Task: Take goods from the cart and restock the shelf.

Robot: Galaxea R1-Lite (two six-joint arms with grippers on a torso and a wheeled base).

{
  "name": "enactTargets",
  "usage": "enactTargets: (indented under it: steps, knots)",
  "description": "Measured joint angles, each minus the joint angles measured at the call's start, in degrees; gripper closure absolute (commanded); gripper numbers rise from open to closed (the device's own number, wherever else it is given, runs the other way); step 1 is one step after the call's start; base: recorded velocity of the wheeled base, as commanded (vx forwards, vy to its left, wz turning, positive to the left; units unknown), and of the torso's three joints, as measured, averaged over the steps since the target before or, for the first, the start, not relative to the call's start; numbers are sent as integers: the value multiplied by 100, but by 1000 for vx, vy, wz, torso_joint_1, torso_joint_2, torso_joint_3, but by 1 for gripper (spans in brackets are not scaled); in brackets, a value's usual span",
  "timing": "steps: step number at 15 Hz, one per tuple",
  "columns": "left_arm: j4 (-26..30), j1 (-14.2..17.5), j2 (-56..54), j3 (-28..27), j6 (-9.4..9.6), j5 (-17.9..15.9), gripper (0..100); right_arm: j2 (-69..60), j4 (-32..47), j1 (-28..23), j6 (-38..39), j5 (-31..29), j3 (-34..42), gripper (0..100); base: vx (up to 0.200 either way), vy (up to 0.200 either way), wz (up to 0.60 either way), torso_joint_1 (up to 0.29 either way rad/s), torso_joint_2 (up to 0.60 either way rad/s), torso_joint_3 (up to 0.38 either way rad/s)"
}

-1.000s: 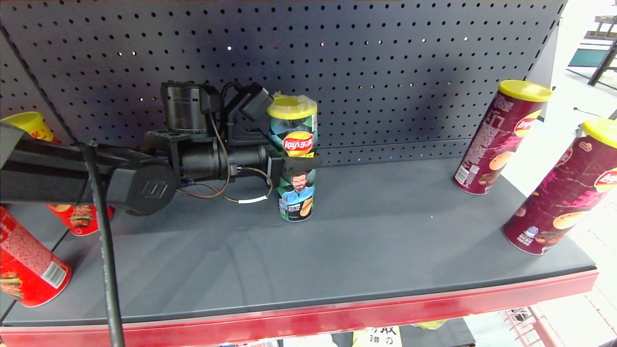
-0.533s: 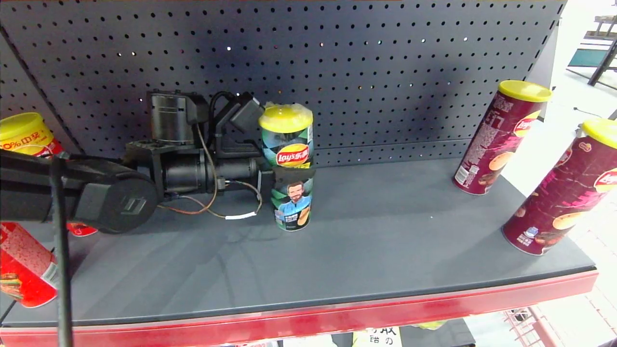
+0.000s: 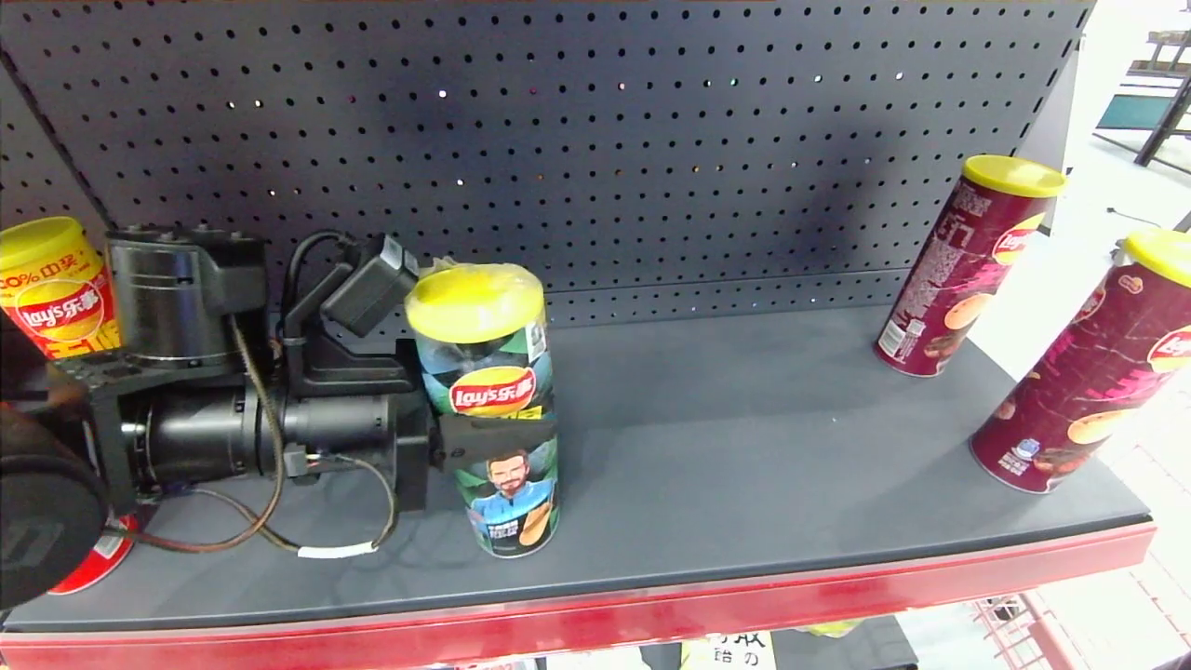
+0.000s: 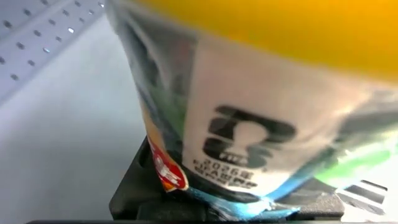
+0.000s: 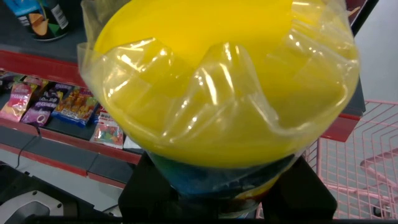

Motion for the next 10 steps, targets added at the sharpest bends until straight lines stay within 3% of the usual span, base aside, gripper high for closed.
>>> enactTargets:
  steps: [4,8,9,10]
  knots:
    - [-11,-118,-396,434,17,-69,100,9,2,0,0,-6,9,100,0,0,0,0,0,0]
    - [-26,-149,-479,530,44,-48,100,2,2,0,0,-12,0,100,0,0,0,0,0,0]
    - [-33,-149,-485,541,50,-44,0,-2,0,0,0,-15,-2,100,0,0,0,0,0,0]
    - [-22,-149,-492,560,46,-37,0,-9,2,0,0,-15,-2,100,0,0,0,0,0,0]
